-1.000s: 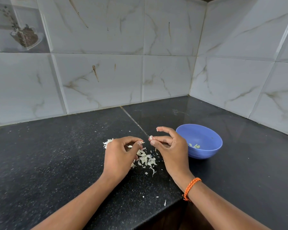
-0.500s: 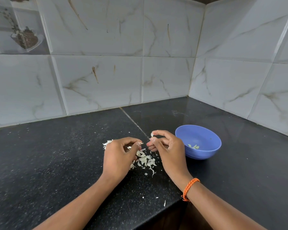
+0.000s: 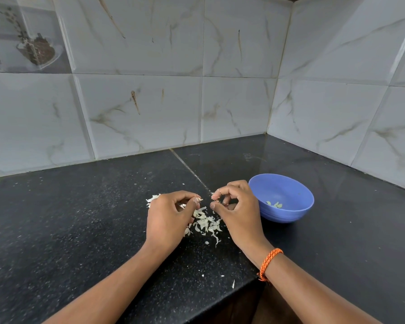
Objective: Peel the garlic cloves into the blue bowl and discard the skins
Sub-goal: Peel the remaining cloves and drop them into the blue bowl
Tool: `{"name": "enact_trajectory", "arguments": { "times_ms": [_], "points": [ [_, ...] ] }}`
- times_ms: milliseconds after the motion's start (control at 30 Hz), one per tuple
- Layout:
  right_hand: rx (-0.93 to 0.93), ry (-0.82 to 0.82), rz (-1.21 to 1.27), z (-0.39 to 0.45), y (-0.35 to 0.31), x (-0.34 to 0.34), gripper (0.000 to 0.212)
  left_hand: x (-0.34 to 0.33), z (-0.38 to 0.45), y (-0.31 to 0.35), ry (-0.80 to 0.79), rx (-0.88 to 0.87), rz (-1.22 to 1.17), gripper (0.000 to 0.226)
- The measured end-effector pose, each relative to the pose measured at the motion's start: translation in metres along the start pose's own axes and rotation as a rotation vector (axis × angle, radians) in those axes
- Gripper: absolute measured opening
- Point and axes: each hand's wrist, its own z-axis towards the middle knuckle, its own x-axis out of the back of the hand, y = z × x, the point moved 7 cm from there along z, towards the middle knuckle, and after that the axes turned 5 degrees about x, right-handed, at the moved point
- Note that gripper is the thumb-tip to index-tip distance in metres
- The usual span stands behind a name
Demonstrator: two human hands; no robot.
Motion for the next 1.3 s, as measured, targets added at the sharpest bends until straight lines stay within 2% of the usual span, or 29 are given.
{"name": "enact_trajectory", "arguments": {
  "times_ms": [200,333,433,533,600,667,867,900,1000,1133,1300],
  "points": [
    [0.021,-0.042,0.038,-0.001,-0.002,-0.002,0.027,0.0,0.0,0.0,-0.012,-0.002,-0.024,0.014],
    [0.047,-0.028,0.069,-0.003,-0.012,-0.002,0.014,0.0,0.0,0.001,-0.012,-0.021,-0.023,0.014],
    [0.079,0.021,-0.024,-0.003,-0.013,0.001,0.023,0.002,0.001,-0.001,-0.007,-0.002,-0.07,0.009],
    [0.081,-0.018,-0.087,-0.002,-0.011,-0.002,0.01,0.004,0.002,-0.007,-0.002,0.048,-0.17,0.009],
    [0.094,-0.071,-0.134,-0.004,-0.011,-0.005,0.041,0.004,0.003,-0.009,-0.007,0.067,-0.216,0.01],
    [0.105,-0.102,-0.139,-0.004,-0.013,-0.007,0.048,0.003,0.003,-0.009,-0.015,0.074,-0.237,0.011],
    [0.117,-0.051,-0.094,-0.004,-0.017,-0.004,0.005,-0.001,0.001,-0.007,-0.065,0.087,-0.277,0.013],
    [0.124,-0.06,-0.092,-0.004,-0.017,-0.005,0.004,-0.001,0.001,-0.006,-0.075,0.092,-0.295,0.013],
    [0.15,-0.088,-0.087,-0.005,-0.018,-0.008,0.022,-0.003,0.0,-0.002,-0.113,0.097,-0.345,0.011],
    [0.162,-0.112,-0.007,-0.006,-0.022,-0.009,0.01,-0.004,-0.001,0.0,-0.125,0.069,-0.302,0.008],
    [0.184,-0.083,-0.071,-0.004,-0.018,-0.01,0.011,-0.004,-0.001,-0.001,-0.094,0.055,-0.206,0.01]
  ]
}}
